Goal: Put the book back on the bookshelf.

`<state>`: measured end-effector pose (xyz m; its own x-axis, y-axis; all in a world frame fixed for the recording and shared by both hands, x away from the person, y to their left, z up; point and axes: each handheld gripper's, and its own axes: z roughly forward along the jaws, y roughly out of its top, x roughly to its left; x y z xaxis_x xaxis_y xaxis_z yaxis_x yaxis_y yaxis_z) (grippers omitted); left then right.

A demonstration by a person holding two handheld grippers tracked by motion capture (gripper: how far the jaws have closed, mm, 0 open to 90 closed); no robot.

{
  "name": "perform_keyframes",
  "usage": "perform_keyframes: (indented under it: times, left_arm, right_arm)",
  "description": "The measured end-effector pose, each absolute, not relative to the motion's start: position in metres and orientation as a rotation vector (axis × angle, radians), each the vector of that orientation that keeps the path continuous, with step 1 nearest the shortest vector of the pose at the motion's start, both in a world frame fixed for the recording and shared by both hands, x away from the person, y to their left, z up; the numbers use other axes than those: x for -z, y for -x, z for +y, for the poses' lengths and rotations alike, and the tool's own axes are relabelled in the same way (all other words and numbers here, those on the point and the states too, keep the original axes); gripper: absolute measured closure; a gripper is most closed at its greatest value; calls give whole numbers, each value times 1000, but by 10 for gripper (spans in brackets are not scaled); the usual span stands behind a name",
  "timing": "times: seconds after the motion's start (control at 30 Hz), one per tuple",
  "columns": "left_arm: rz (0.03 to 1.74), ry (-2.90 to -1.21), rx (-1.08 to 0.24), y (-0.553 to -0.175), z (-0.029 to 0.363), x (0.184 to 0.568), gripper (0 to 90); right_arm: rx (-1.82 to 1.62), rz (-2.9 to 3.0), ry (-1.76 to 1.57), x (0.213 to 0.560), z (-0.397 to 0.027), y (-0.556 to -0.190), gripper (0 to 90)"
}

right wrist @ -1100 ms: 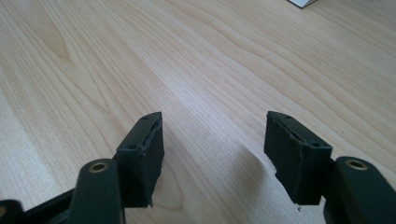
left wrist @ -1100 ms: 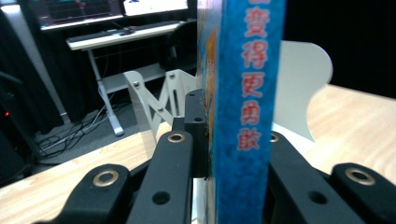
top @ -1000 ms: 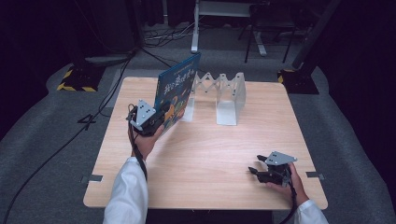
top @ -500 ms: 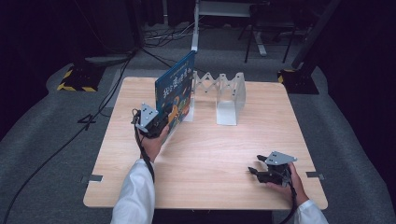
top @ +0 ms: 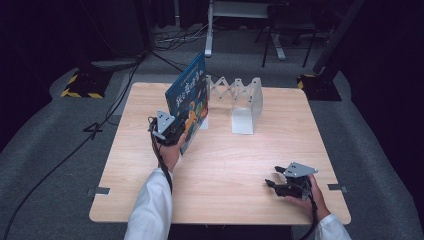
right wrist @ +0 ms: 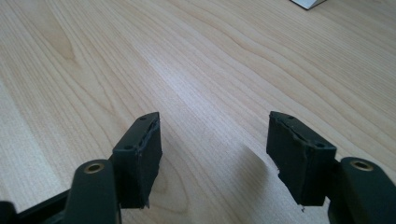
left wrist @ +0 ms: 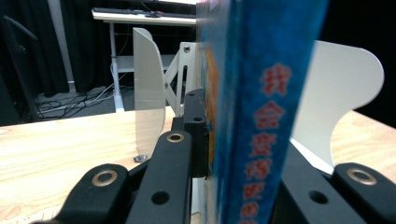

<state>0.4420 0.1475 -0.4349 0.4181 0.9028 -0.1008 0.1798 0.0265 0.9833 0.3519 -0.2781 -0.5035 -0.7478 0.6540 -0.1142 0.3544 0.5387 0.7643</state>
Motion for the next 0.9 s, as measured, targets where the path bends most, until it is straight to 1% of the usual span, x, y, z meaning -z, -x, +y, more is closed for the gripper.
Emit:
perform_keyframes:
  times: [0.2,0.37,0.67,0.9]
  left_arm:
    - [1075,-1427,-753,-450,147,436,811]
    - [1085,-1428,-771,-455,145,436,801]
    - [1072,-1492,-874,-459,138,436,765]
    - [1065,-1529,-908,-461,135,436,741]
  right_arm:
    - [-1060,2390,-829,504,-278,-352,346]
    - [-1059,2386,-830,504,-278,-352,344]
    - [-1061,2387,-829,504,-278,-352,342]
    - [-1065,2393,-826,504,-278,-352,341]
